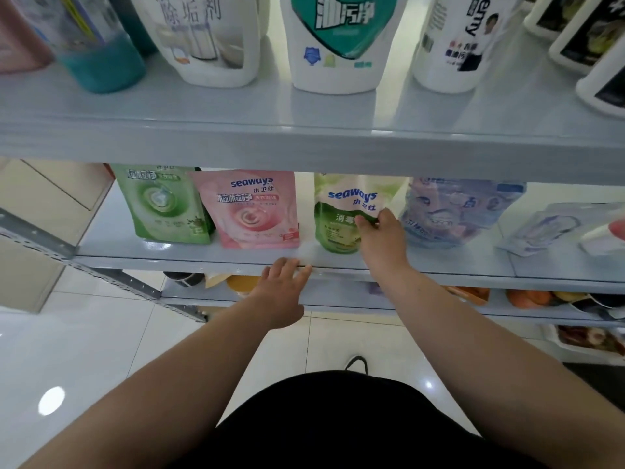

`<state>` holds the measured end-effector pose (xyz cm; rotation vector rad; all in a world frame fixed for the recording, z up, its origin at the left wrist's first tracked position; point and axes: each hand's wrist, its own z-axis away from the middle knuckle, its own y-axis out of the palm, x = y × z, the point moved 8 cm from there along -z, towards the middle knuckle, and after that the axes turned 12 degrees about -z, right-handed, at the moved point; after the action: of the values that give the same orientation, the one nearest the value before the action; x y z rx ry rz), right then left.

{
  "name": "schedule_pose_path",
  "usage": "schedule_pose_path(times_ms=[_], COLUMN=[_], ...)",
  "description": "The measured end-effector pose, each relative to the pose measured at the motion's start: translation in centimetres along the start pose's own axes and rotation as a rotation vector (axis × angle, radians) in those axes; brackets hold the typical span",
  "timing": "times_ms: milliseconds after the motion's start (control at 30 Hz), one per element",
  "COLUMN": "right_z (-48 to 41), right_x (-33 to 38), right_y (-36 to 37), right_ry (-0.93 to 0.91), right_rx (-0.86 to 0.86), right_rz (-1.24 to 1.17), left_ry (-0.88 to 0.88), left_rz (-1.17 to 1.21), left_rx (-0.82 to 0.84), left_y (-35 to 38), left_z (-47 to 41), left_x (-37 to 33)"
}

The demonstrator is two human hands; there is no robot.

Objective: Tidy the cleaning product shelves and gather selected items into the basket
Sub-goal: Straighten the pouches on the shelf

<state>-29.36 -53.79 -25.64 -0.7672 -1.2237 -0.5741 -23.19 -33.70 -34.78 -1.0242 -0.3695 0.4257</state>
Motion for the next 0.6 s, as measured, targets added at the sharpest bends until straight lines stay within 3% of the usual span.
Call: schedule_pose_path(times_ms=[300, 600], right_z=[-1.4, 0.1], right_x=[-0.9, -1.9], right_y=[1.2, 0.8], right_ry=[0.006, 0.076], right_rx=[-0.022, 0.111], right_rz=[-0.071, 0.032], left_ry=[0.027, 0.055], left_rz=[-0.044, -0.001], left_rx=[0.043, 0.051], left_y=[0.8, 1.1], left_z=[-0.1, 1.0], left_x=[-0.1, -0.7])
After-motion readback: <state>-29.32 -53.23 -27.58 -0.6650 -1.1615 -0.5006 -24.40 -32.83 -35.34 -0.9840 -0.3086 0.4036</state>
